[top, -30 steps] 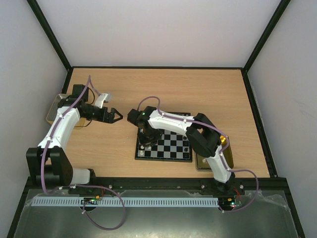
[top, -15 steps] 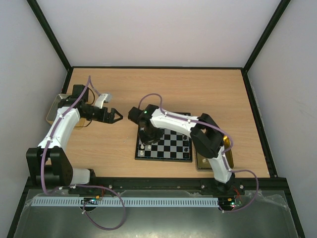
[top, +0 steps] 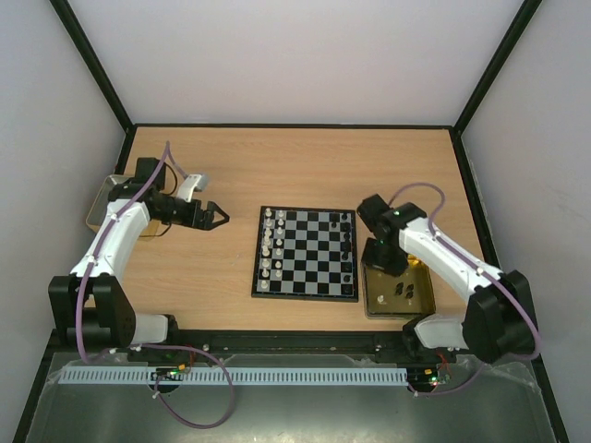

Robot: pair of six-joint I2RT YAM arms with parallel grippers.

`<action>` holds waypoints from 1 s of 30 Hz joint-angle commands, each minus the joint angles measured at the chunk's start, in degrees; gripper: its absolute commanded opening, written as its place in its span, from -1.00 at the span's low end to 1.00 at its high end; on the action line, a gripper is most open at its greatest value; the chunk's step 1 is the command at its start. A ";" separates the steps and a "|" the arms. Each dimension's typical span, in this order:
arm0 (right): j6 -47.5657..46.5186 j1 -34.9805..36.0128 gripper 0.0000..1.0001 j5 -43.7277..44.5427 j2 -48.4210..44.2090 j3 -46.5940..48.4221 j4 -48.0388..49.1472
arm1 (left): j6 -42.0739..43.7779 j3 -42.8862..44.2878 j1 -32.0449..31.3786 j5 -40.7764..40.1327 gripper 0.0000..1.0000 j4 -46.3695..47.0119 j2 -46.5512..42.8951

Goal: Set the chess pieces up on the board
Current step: Pick up the chess piece from the storage box.

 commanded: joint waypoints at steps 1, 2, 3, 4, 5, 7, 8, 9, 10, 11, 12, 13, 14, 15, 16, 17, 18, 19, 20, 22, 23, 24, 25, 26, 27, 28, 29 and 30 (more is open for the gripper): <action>4.18 -2.62 -0.28 -2.73 -6.08 -8.53 1.43 | -0.49 -0.46 -0.64 -0.51 0.99 -0.02 0.27; 4.50 -2.78 -0.27 -3.01 -6.81 -10.19 1.90 | -0.51 -0.47 -0.69 -0.55 0.99 -0.02 0.41; 4.63 -2.96 -0.26 -3.35 -7.60 -11.58 2.42 | -0.51 -0.44 -0.70 -0.56 0.99 -0.02 0.59; 4.76 -3.13 -0.26 -3.73 -8.01 -12.81 3.07 | -0.50 -0.36 -0.83 -0.61 0.99 -0.06 0.69; 4.86 -3.35 -0.26 -4.10 -8.24 -13.70 3.70 | -0.49 -0.34 -0.92 -0.65 0.99 -0.10 0.78; 4.98 -3.50 -0.26 -5.02 -8.33 -15.11 4.97 | -0.51 -0.27 -1.17 -0.82 0.99 -0.18 0.94; 5.14 -3.52 -0.26 -5.45 -8.32 -15.75 5.56 | -0.51 -0.18 -1.34 -0.90 0.99 -0.19 0.97; 5.43 -3.52 -0.26 -5.80 -8.37 -16.42 6.25 | -0.51 -0.15 -1.40 -1.03 0.99 -0.19 0.99; 5.63 -3.60 -0.26 -6.31 -8.48 -17.25 7.10 | -0.56 -0.19 -1.52 -1.14 0.99 -0.19 0.96; 5.88 -3.61 -0.27 -6.56 -8.44 -18.44 7.70 | -0.59 -0.16 -1.54 -1.24 0.99 -0.19 0.94; 6.10 -3.59 -0.27 -6.65 -8.40 -19.38 8.58 | -0.59 -0.05 -1.58 -1.31 0.99 -0.17 0.94; 6.22 -3.61 -0.27 -6.85 -8.41 -20.28 9.37 | -0.60 -0.07 -1.58 -1.35 0.99 -0.19 0.92; 6.38 -3.61 -0.27 -7.06 -8.40 -21.03 10.05 | -0.67 -0.06 -1.59 -1.35 0.99 -0.24 0.77; 6.54 -3.68 -0.28 -7.13 -8.27 -21.71 10.62 | -0.68 -0.10 -1.59 -1.40 0.99 -0.28 0.64; 6.61 -3.70 -0.28 -7.06 -8.23 -22.19 11.12 | -0.69 -0.12 -1.63 -1.44 0.99 -0.28 0.59; 6.78 -3.69 -0.29 -6.80 -8.10 -22.64 11.41 | -0.69 -0.17 -1.59 -1.55 0.99 -0.25 0.42; 6.74 -3.82 -0.29 -6.56 -7.89 -22.89 11.55 | -0.69 -0.13 -1.63 -1.53 0.99 -0.28 0.24; 6.75 -3.90 -0.33 -6.28 -7.61 -23.02 11.70 | -0.68 -0.20 -1.59 -1.56 0.99 -0.22 0.18; 6.76 -3.96 -0.38 -6.01 -7.51 -23.04 11.83 | -0.64 -0.34 -1.59 -1.61 0.99 -0.19 0.04; 6.79 -4.12 -0.52 -5.09 -7.34 -22.84 11.85 | -0.77 -0.38 -1.59 -1.66 0.99 -0.04 -0.12; 6.77 -4.14 -0.59 -4.77 -7.27 -22.57 11.77 | -0.85 -0.47 -1.61 -1.70 0.99 -0.02 -0.21; 6.64 -4.22 -0.65 -4.58 -7.13 -22.34 11.64 | -0.86 -0.52 -1.59 -1.70 0.99 -0.02 -0.24; 6.52 -4.23 -0.71 -4.26 -6.98 -21.94 11.40 | -0.84 -0.47 -1.59 -1.72 0.99 -0.02 -0.24; 6.50 -4.23 -0.76 -3.93 -6.83 -21.58 11.06 | -0.86 -0.55 -1.59 -1.69 0.99 -0.02 -0.28; 6.35 -4.23 -0.81 -3.59 -6.82 -21.10 10.73 | -0.86 -0.56 -1.59 -1.66 0.99 0.04 -0.39; 6.22 -4.23 -0.85 -3.29 -6.81 -20.64 10.27 | -0.86 -0.61 -1.59 -1.62 0.99 0.11 -0.41; 6.13 -4.23 -0.89 -3.01 -6.89 -20.19 9.80 | -0.85 -0.64 -1.62 -1.64 0.99 0.12 -0.41; 6.06 -4.23 -0.92 -2.68 -7.02 -19.76 9.34 | -0.86 -0.71 -1.59 -1.62 0.99 0.15 -0.42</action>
